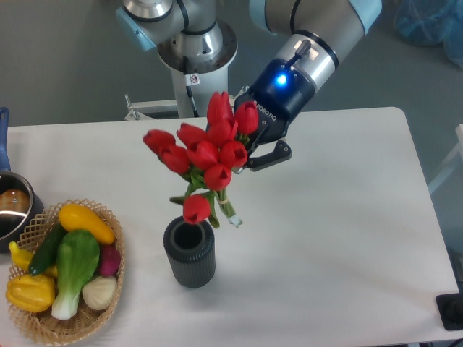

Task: Insert the flowers into the vase
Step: 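Align the tulip stems above the vase opening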

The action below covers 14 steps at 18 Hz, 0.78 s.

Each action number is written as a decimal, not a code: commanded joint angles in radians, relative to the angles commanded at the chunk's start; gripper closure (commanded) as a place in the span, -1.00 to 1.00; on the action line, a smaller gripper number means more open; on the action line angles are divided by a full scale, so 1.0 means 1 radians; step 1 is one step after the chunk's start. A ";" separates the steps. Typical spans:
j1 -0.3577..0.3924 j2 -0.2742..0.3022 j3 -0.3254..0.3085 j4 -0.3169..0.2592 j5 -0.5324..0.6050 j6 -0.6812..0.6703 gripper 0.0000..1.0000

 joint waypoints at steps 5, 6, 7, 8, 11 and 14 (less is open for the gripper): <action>-0.002 -0.028 -0.035 -0.002 -0.123 0.000 1.00; -0.002 -0.035 -0.043 -0.002 -0.141 0.000 1.00; -0.003 -0.038 -0.048 -0.002 -0.149 -0.002 1.00; -0.003 -0.038 -0.057 -0.002 -0.149 -0.002 1.00; -0.005 -0.038 -0.077 -0.002 -0.149 0.000 1.00; -0.005 -0.041 -0.080 -0.003 -0.149 0.000 1.00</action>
